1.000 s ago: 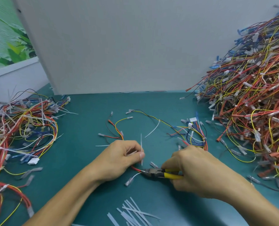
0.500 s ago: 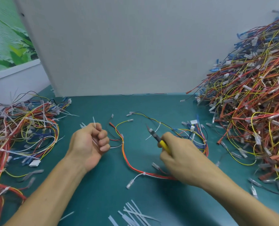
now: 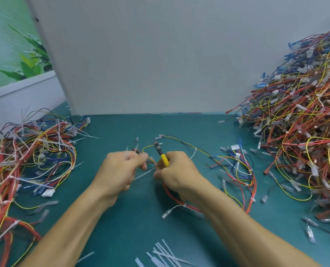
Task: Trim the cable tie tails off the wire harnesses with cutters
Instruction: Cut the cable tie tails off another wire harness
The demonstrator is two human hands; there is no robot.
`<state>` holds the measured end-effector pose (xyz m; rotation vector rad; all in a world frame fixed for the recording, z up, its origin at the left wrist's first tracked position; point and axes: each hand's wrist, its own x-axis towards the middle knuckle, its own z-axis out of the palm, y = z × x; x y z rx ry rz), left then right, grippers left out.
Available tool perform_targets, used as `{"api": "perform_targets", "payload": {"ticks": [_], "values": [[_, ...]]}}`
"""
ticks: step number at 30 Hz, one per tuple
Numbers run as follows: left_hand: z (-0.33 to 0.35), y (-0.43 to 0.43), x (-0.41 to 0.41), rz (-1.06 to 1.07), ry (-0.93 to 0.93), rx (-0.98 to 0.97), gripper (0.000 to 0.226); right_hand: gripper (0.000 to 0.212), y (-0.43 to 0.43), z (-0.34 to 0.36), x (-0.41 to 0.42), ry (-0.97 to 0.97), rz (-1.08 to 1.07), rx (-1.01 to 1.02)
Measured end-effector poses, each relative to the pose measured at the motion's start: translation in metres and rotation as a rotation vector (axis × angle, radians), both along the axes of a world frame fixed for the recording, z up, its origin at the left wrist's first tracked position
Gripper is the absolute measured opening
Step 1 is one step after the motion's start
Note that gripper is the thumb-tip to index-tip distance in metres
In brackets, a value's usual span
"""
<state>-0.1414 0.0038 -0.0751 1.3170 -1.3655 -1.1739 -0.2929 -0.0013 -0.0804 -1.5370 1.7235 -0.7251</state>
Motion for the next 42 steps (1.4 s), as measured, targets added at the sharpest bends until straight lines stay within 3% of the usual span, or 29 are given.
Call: {"api": "perform_targets", "payload": {"ticks": [5,8,11,14,18,21,24,26,28,30,34,36,38,42], "values": [[0.003,0.005,0.009,-0.205,-0.785,-0.216,0.007,0.017,0.007,0.006,-0.032,-0.462,-0.057,0.175],[-0.003,0.005,0.010,-0.099,-1.041,-0.285,0.023,0.014,0.010,0.009,-0.042,-0.590,-0.073,0.265],[-0.008,0.003,0.011,-0.060,-0.866,-0.420,0.030,0.012,0.010,0.008,-0.045,-0.656,-0.046,0.345],[-0.011,0.001,0.007,-0.217,-0.699,-0.631,0.027,0.013,0.009,0.006,-0.045,-0.675,0.004,0.409],[-0.017,-0.002,0.001,-0.292,-0.804,-0.870,0.017,0.014,0.009,0.005,-0.045,-0.686,0.030,0.455],[-0.018,-0.004,0.000,-0.249,-0.783,-0.870,0.014,0.012,0.011,0.005,-0.046,-0.700,0.075,0.508],[-0.018,-0.005,-0.004,-0.271,-0.657,-0.750,0.015,0.006,0.015,0.009,-0.045,-0.671,0.118,0.534],[-0.020,-0.006,-0.007,-0.304,-0.592,-0.632,0.014,0.003,0.017,0.014,-0.046,-0.579,0.102,0.477],[-0.020,-0.005,-0.008,-0.318,-0.565,-0.454,0.026,0.013,0.020,0.020,-0.052,-0.410,0.078,0.360],[-0.021,-0.006,-0.009,-0.336,-0.536,-0.305,0.028,0.021,0.026,0.029,-0.061,-0.151,0.107,0.204],[-0.019,-0.007,-0.011,-0.337,-0.403,-0.145,0.025,0.009,0.039,0.041,-0.077,0.519,0.279,-0.159],[-0.018,-0.008,-0.012,-0.342,-0.385,-0.124,0.025,0.023,0.045,0.042,-0.081,0.757,0.313,-0.285],[-0.017,-0.008,-0.013,-0.348,-0.383,-0.111,0.024,0.033,0.048,0.042,-0.086,0.864,0.355,-0.350],[-0.018,-0.009,-0.013,-0.360,-0.381,-0.093,0.022,0.031,0.042,0.043,-0.091,0.927,0.473,-0.373]]}}
